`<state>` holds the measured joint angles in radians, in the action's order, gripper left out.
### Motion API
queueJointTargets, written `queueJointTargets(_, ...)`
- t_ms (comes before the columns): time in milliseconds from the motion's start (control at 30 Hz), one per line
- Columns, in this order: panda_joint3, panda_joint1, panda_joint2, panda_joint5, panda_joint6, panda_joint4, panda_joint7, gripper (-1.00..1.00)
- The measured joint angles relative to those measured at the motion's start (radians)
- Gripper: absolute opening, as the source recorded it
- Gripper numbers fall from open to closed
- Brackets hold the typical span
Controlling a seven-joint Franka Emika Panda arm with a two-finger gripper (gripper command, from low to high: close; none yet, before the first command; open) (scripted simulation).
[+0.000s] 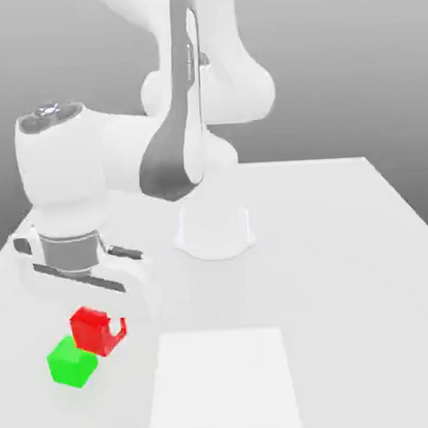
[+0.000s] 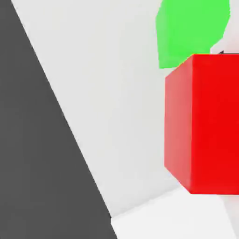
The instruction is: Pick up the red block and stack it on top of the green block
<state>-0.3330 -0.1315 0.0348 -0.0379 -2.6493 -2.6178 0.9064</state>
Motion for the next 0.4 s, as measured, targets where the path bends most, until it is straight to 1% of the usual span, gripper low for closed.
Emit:
queueJointTargets(100,-0.02,-0.064,-0.027,0.027,0.011,-0.013,0.125,-1.0)
queueJointTargets(133,-0.021,-0.088,-0.017,0.022,-0.001,-0.015,0.142,-1.0)
queueJointTargets(200,-0.002,-0.089,0.039,-0.017,-0.052,-0.014,0.129,-1.0)
queueJointTargets(267,0.028,-0.104,0.11,-0.077,-0.115,-0.01,0.089,-1.0)
queueJointTargets(300,0.051,-0.119,0.146,-0.11,-0.147,-0.008,0.066,1.0)
queueJointTargets(400,0.051,-0.119,0.146,-0.11,-0.147,-0.008,0.066,1.0)
